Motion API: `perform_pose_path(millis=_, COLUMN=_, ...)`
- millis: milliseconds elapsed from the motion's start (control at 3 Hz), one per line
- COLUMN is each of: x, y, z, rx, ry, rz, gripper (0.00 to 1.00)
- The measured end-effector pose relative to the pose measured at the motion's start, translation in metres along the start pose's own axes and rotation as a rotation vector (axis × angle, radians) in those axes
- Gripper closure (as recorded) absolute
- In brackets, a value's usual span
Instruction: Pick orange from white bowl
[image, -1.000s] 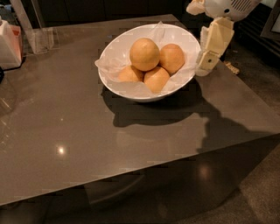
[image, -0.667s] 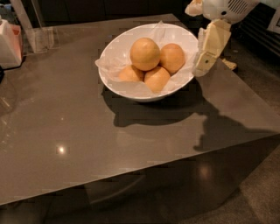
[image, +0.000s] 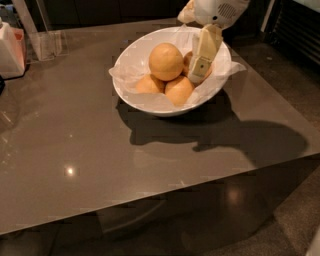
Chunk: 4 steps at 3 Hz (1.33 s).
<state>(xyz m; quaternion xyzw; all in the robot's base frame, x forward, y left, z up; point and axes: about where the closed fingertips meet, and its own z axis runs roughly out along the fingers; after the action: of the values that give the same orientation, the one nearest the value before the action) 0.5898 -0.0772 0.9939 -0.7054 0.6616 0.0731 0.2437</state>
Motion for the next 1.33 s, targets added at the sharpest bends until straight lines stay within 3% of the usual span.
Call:
perform_pose_path(millis=333, x=-0.017, y=-0.012, z=0.029, rx=-0.056, ry=0.029, rz=-0.040, gripper=0.00)
perform_pose_path(millis=1000, x=-0.018, y=-0.023, z=0.045, rx=-0.048, ry=-0.016, rz=-0.024, gripper=0.00)
perform_pose_path(millis=1333, x=-0.017, y=-0.028, z=0.067, rx=-0.089, ry=-0.037, rz=-0.013, gripper=0.00)
